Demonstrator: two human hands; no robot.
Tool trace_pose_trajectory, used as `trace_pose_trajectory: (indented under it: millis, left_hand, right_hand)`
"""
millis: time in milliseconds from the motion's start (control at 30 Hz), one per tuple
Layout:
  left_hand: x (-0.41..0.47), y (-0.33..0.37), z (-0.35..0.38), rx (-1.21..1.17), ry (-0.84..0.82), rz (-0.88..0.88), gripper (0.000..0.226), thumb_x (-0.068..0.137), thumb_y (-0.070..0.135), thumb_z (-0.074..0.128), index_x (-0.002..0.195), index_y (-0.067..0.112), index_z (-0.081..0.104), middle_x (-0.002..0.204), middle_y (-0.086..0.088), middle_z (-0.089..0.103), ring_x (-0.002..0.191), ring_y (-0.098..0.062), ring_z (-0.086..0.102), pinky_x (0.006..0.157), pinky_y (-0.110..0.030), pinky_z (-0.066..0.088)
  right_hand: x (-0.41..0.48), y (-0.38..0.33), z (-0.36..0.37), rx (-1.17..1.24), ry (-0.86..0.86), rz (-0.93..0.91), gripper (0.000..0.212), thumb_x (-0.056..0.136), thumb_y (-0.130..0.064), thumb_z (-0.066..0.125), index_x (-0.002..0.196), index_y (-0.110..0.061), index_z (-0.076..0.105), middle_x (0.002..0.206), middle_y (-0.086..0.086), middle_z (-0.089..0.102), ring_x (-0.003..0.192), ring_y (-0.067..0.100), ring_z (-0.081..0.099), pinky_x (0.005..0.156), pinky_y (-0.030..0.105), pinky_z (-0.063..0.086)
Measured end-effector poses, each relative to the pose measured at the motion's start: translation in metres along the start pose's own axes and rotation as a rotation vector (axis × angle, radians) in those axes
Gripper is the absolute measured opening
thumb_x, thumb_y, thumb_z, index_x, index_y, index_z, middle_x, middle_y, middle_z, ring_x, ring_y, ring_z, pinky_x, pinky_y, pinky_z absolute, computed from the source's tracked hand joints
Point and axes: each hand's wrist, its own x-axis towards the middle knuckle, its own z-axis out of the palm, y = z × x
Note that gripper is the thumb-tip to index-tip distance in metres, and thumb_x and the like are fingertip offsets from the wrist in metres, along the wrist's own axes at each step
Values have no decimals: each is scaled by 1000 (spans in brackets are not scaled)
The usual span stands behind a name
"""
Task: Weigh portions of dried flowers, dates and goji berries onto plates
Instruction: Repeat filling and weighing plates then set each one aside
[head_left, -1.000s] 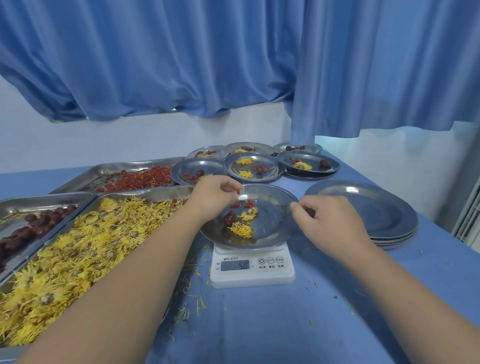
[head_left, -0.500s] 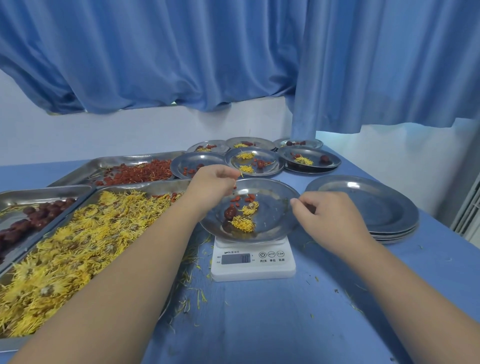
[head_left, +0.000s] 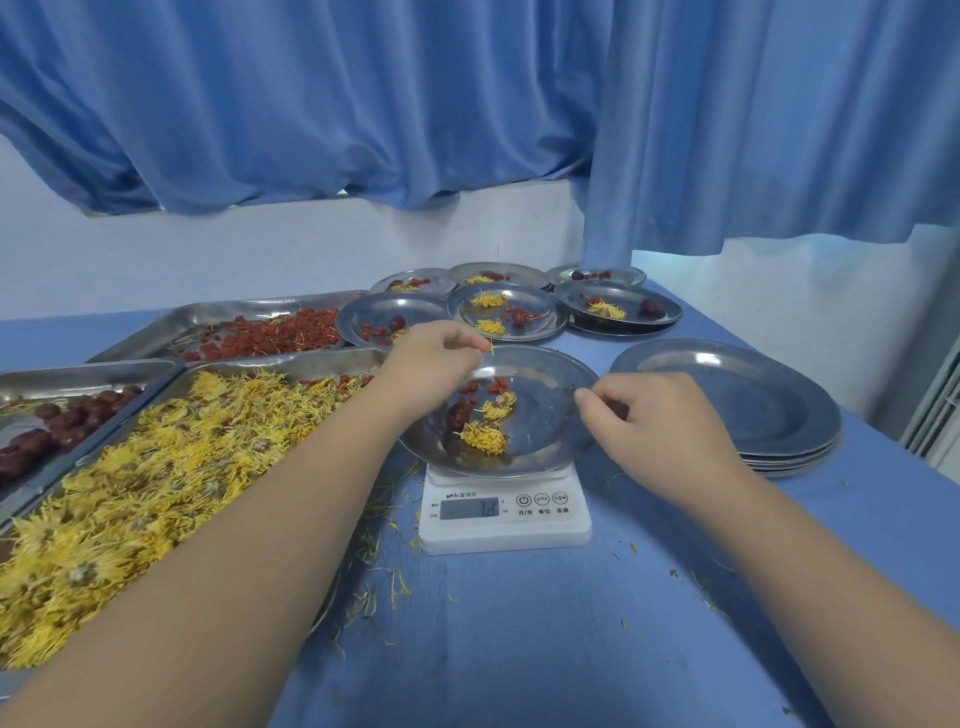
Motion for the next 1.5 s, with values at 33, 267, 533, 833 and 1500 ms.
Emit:
trace_pose_trajectory:
  millis: [33,267,533,833,1500]
  left_hand:
    - [-1,0,-2,6,-9,6,18,90,19,59,96,31,71,100,15,67,93,1,60,74,-19,45]
    - [-7,3,-8,-47,-17,-6,20,90,15,60,93,32,69,104,7,69,102,-11,64,95,-38,53]
    - [-26,8,-16,-189,118,-35,20,92,19,56,92,34,71,100,11,71,96,-19,69,89,-39,55]
    - [-56,-8,-41,-579,293,-253,17,91,20,56,100,25,69,107,1,72,100,-14,68,93,-40,50]
    - [-66,-1,-34,-793,217,-184,11,90,21,58,91,24,69,79,9,70,90,-17,73,90,-46,42]
  right_hand:
    - [0,0,0,1,-1,1,41,90,-35,53,54,-16,50,48,-1,49,55,19,49,53,31,41]
    - [-1,-2,0,11,-13,-4,40,90,-35,53,55,-16,52,49,0,51,55,18,50,53,32,43]
    - [-1,1,-4,-1,-17,55,43,90,-36,54,50,-21,45,46,-3,45,52,16,47,50,28,37]
    - [-2,10,-4,8,-104,265,21,86,-40,57,71,-25,55,63,-7,60,59,12,57,49,25,39]
    - [-4,-2,16,571,-67,529,10,91,-7,59,82,-6,54,59,12,65,48,17,64,47,24,51]
